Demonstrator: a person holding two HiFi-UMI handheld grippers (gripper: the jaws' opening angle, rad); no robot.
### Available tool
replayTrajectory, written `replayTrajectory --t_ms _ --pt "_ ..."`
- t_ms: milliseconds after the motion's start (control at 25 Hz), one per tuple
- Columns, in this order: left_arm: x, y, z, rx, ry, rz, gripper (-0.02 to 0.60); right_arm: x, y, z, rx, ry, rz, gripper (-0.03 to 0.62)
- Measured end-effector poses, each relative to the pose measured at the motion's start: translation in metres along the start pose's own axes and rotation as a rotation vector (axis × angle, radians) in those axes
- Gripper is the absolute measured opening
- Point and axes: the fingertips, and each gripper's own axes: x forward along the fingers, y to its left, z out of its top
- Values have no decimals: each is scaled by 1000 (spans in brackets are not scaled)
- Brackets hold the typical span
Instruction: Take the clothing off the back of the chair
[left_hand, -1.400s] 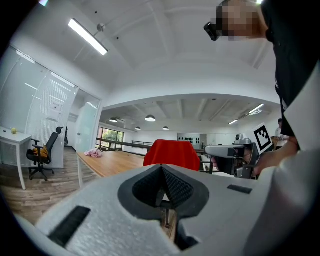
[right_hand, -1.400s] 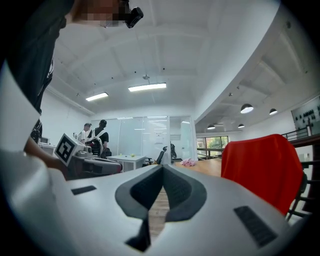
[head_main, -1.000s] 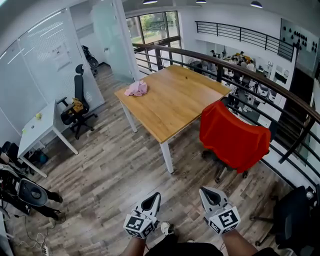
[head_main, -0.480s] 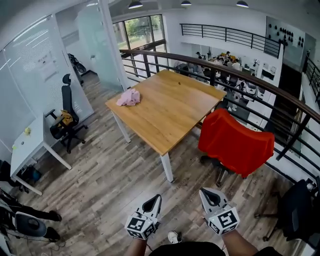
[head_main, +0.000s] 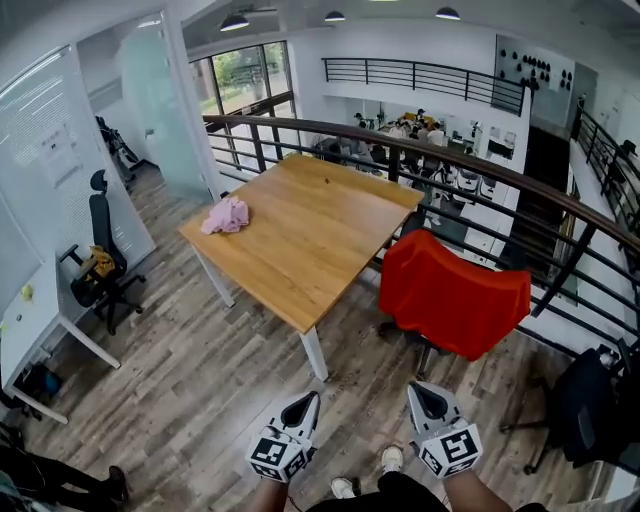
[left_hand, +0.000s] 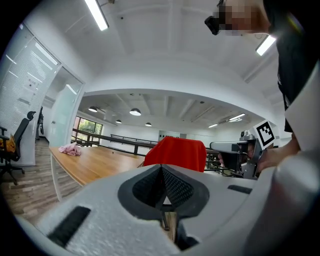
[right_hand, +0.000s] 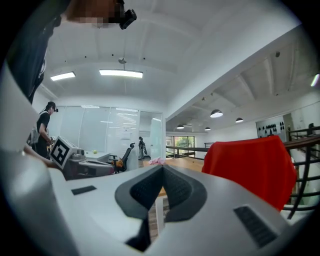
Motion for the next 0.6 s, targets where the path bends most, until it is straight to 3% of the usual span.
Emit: replayTrajectory --t_ms 320,600 --pt "67 -6 3 29 13 -89 15 2 -64 -5 24 -12 -125 6" --pt "141 -13 9 77 41 -144 15 14 -121 -14 55 -15 -146 6"
